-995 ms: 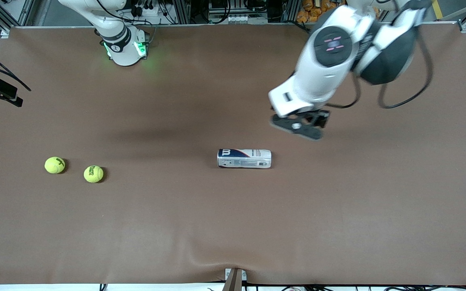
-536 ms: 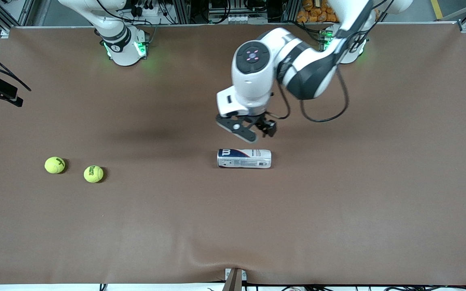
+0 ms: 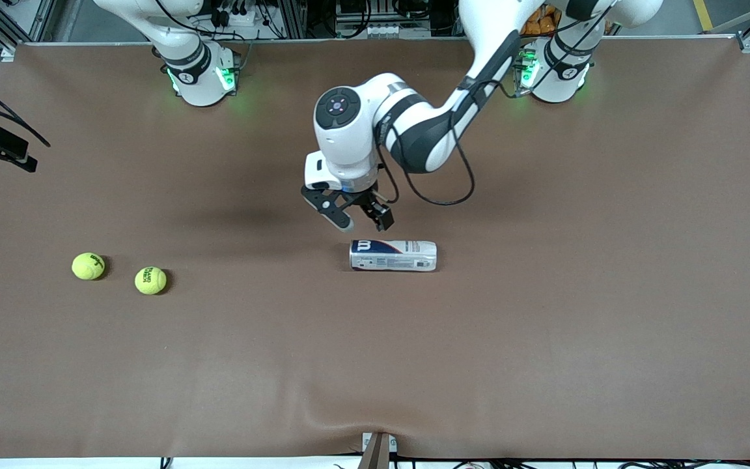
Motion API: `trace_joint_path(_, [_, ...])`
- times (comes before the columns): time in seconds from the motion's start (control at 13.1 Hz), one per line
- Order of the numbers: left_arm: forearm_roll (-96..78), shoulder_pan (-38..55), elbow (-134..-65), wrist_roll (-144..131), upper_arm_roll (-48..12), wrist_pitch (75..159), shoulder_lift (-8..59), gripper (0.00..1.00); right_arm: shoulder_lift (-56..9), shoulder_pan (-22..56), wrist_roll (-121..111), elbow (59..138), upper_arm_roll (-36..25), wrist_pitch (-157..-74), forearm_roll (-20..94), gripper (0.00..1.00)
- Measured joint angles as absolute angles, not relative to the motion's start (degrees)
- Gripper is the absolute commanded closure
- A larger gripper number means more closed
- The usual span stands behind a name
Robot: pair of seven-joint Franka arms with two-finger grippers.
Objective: Insert tennis ball vertically with right arm
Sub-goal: 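Reach the left gripper down to the Wilson ball can, then grasp the can with the left gripper and stand it upright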
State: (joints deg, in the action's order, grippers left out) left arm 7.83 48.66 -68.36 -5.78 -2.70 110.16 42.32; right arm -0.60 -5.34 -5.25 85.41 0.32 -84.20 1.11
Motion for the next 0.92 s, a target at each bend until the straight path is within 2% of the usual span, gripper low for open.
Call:
trace_joint_path(0.54, [7.9,48.5,-67.7,17.7,0.2,109.5,45.2,0.00,-0.6,-5.3,-5.3,85.4,0.3,-84.2,1.1,0.00])
trace_joint_path(0.92, [12.0,48.4,-67.7,28.2,1.4,105.9,47.1,0.00,-0.6,-5.3,-5.3,85.4,0.3,-84.2,1.1,0.00])
